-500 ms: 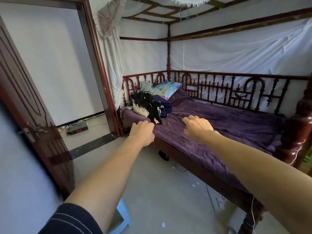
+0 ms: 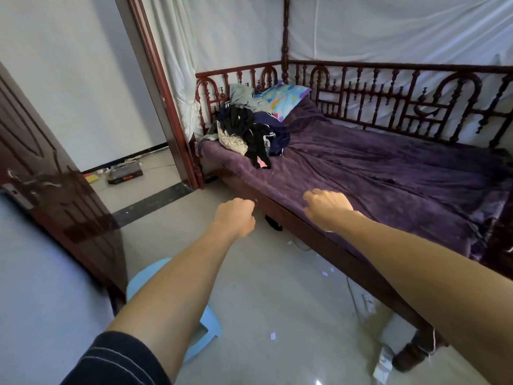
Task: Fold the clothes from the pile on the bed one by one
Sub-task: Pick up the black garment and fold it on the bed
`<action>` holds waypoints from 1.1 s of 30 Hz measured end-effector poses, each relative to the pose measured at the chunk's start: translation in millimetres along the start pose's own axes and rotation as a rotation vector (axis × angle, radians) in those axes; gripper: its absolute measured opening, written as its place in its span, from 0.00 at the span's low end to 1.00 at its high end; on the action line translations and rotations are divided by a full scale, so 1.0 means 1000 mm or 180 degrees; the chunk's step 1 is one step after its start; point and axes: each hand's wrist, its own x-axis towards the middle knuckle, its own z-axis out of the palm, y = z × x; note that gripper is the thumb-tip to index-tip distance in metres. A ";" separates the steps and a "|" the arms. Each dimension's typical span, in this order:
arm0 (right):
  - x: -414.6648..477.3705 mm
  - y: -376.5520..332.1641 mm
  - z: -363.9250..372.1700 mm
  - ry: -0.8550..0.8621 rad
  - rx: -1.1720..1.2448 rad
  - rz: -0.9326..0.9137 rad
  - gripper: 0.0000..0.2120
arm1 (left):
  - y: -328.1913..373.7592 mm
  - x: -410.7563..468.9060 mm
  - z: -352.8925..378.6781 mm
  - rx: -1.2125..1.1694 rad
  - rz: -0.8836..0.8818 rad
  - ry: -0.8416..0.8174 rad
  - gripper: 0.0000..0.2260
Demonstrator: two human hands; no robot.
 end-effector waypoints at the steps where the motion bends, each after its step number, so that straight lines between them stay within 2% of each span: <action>1: 0.016 0.005 0.008 -0.0042 0.0010 -0.0020 0.14 | -0.001 0.015 0.005 -0.0022 -0.0031 -0.0048 0.13; 5: 0.086 0.026 0.030 -0.0128 0.0034 -0.0129 0.13 | -0.010 0.079 0.015 -0.0089 -0.0084 -0.0231 0.12; 10: 0.168 0.033 0.037 -0.0157 0.0049 -0.0268 0.13 | -0.030 0.135 0.016 -0.0087 -0.0188 -0.0219 0.13; 19: 0.314 0.013 0.061 -0.0017 0.0039 -0.0607 0.14 | -0.098 0.244 0.036 0.0408 -0.0238 0.0045 0.15; 23: 0.394 0.005 0.082 -0.0028 0.0011 -0.0516 0.14 | -0.142 0.317 0.052 0.0408 -0.0143 0.0084 0.14; 28: 0.497 -0.002 0.088 -0.0128 0.0085 -0.0253 0.21 | -0.203 0.416 0.047 0.0542 0.0027 0.0003 0.16; 33: 0.587 0.004 0.097 -0.0161 0.0184 -0.0156 0.15 | -0.247 0.513 0.046 0.0361 0.0045 -0.0037 0.16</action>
